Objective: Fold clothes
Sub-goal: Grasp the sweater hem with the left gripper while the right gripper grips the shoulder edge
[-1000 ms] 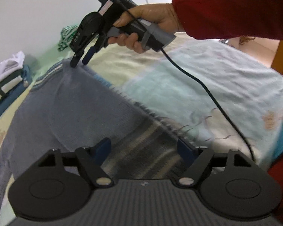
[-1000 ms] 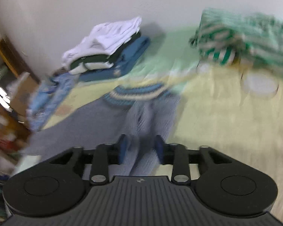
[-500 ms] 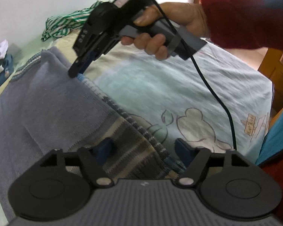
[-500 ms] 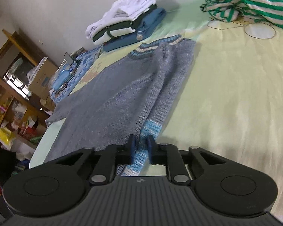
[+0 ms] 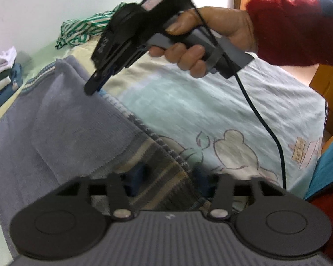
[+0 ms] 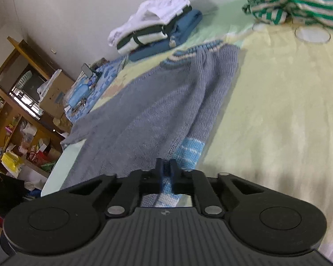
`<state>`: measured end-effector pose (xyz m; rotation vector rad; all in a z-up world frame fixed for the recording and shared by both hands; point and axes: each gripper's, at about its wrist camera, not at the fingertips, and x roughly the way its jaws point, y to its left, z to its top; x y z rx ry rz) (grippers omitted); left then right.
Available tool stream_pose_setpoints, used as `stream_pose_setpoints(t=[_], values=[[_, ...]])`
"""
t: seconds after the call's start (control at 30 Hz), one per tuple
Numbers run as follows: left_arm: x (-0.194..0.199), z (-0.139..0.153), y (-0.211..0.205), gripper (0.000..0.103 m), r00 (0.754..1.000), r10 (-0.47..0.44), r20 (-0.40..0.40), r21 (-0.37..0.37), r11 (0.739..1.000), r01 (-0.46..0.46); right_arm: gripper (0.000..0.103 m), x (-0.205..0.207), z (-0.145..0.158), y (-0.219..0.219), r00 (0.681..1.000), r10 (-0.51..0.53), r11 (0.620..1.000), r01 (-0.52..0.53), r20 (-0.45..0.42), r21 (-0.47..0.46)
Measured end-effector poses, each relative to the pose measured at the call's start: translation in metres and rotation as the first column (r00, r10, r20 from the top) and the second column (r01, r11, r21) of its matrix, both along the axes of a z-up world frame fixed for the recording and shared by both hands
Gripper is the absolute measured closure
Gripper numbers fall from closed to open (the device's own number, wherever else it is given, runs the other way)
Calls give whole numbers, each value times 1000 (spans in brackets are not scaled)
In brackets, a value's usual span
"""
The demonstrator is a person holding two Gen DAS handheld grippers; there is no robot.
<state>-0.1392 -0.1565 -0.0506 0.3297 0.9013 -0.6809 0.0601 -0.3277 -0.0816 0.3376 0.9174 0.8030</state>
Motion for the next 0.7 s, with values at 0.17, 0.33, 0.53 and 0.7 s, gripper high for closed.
stream_pose_setpoints(t=[0.17,0.33,0.53,0.7], values=[[0,3,2,90,1000,3,-10,-17,1000,-3,99,-14,17,-9,999,1,1000,-2,37,29],[-1,3,3,92,1000,-7,-20,-23,1000,6,99,-17,7,-10,999,-37,999,37,18,-12],[-3,4,3,94,999,-19,-32,-30,999,18,81,-3,-6,-11,996,-84,996,85,-26,4],[-11,2,0,95,998,-38,-50,-34,999,36,77,21,15,-6,984,-158,987,159,85,3]])
